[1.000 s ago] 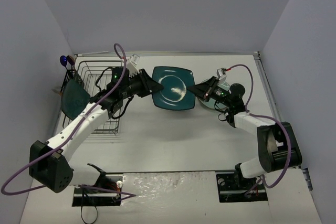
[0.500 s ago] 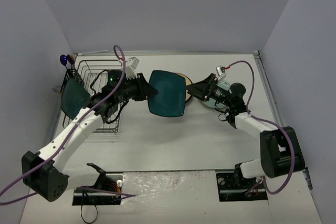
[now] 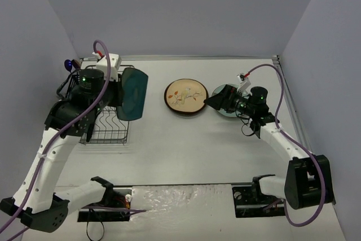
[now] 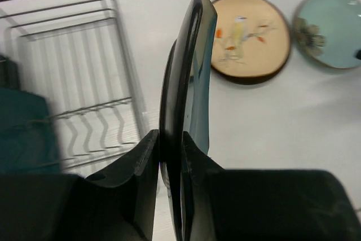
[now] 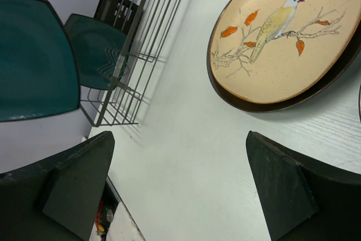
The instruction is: Load the plates into the dish rack
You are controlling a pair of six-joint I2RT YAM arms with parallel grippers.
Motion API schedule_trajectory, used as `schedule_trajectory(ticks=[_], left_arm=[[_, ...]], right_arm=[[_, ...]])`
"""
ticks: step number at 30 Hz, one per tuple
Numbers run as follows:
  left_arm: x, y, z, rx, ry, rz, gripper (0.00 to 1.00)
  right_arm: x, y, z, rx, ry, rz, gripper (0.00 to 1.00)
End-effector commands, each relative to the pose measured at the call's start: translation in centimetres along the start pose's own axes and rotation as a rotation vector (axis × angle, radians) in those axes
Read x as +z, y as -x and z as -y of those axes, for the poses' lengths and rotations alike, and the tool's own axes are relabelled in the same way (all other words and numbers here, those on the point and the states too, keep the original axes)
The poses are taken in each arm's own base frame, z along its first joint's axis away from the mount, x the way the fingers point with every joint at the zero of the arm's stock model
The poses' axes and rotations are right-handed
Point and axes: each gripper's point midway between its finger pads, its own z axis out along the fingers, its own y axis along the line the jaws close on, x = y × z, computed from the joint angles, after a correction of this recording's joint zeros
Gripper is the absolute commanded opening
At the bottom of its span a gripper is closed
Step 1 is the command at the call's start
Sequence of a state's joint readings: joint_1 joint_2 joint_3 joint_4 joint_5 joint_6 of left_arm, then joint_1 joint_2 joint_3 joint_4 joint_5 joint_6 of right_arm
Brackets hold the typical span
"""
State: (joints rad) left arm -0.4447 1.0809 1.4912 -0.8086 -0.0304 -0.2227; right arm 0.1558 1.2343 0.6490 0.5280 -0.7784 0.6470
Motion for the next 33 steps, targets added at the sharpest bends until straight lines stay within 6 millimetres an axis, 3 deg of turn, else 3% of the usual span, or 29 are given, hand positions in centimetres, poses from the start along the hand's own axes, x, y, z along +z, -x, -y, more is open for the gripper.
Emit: schedule_trajectory(ticks=[1,7,15,22,25,33], left_arm=[[-4.4,2.9,-7.3,0.16,0.319,0.034,0.0],[-4.2,2.3,-14.5,0.17,0.468,-0.125,0.0],[-1.6,1.0,-20.6,0.16,0.581,-0.271,0.0],[1.5,-0.7,-22.1,0.132,0.541,-0.322,0.0],[3.1,-2.4,-22.9,0.104,0.522,-0.355,0.0],[6.3,-5.7,-23.2,0.044,0.451,-0.395,0.0]], right_arm=[[-0.7,1.1,-1.4,-0.104,0.037,0.034,1.0],[-1.0,0.9,-2.3,-0.103,0.073,0.033,1.0],[-1.0,0.2,-2.9,-0.082,0.106,0.018,1.0],[-0.7,-0.6,-3.2,-0.063,0.13,-0.001,1.0],[-0.7,-0.7,-3.3,-0.064,0.135,-0.003,1.0],[-0.6,-0.9,-3.0,-0.06,0.133,-0.005,1.0]])
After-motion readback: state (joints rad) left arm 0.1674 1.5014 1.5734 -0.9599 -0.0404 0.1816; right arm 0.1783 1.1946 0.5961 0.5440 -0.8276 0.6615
